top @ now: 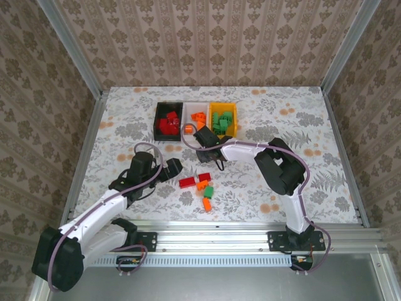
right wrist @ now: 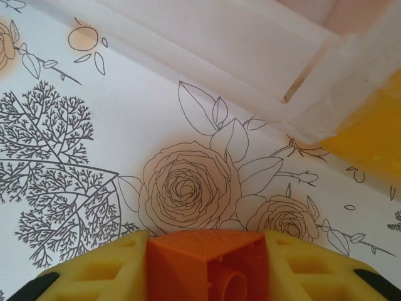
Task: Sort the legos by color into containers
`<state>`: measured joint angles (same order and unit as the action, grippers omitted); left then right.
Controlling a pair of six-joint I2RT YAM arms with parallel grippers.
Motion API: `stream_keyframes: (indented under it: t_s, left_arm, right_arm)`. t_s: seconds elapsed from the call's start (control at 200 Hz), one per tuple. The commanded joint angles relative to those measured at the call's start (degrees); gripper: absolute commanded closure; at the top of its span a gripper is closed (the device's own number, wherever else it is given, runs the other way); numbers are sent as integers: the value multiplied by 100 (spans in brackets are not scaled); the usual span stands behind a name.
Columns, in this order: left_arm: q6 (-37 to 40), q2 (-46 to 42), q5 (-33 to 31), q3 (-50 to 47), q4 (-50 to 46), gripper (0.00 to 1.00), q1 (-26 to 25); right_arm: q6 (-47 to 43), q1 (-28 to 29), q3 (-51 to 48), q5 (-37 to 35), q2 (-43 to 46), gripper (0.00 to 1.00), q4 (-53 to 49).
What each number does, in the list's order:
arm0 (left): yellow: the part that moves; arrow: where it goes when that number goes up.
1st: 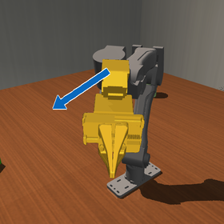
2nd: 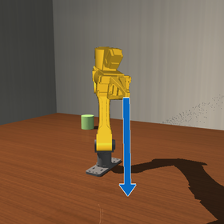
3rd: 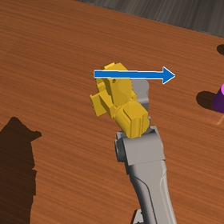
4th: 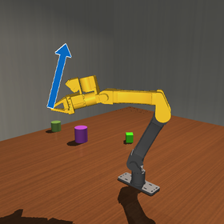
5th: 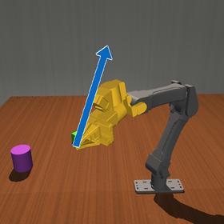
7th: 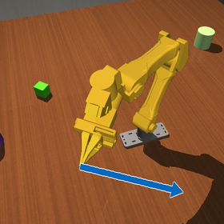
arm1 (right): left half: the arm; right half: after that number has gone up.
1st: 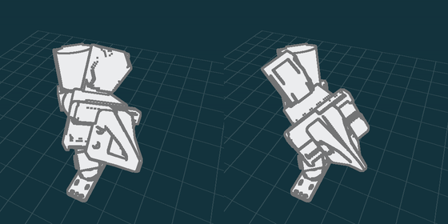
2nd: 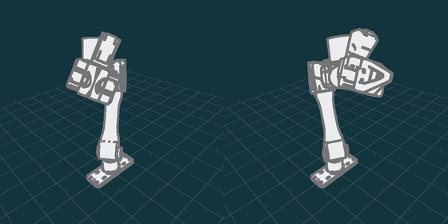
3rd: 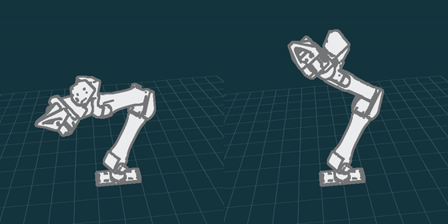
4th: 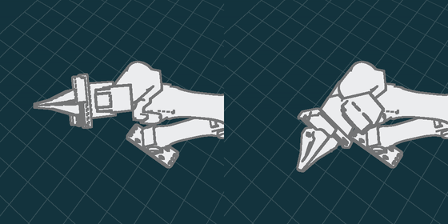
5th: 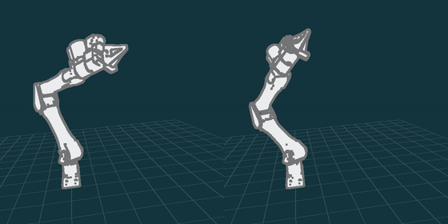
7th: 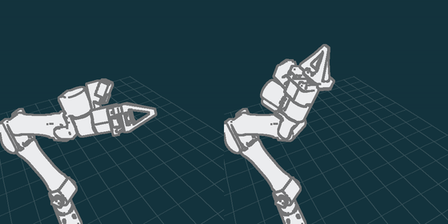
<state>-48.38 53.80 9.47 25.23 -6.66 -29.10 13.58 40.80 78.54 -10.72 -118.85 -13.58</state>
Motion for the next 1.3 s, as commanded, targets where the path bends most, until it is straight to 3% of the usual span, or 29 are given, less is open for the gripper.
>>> stream_keyframes:
  t_s: [0.0, 0.3, 0.81, 0.94, 1.01, 1.085, 1.295]
  left_arm:
    - [109, -78, -68, -58, -117, 0, 60]
    - [223, 29, -27, 69, -180, 0, 153]
    - [403, -149, 149, 52, -539, 0, 208]
    - [520, -109, 237, 162, -633, 0, 226]
    - [593, -65, 269, 243, -712, 0, 230]
    - [615, -5, 324, 287, -693, 0, 236]
    - [541, 251, 578, 306, -464, 0, 234]
  right_arm:
    - [21, 50, -237, -233, 309, 67, 21]
    - [-93, 36, 253, -181, 842, 68, -46]
    - [-585, -508, 3348, 150, -1123, 66, -1020]
    - [-611, -620, 3980, 167, -1541, 62, -1311]
    - [-618, -634, 4147, 169, -1614, 50, -1391]
    - [-644, -628, 4193, 191, -1567, 44, -1398]
    - [-787, -474, 3950, -25, -948, 41, -1329]
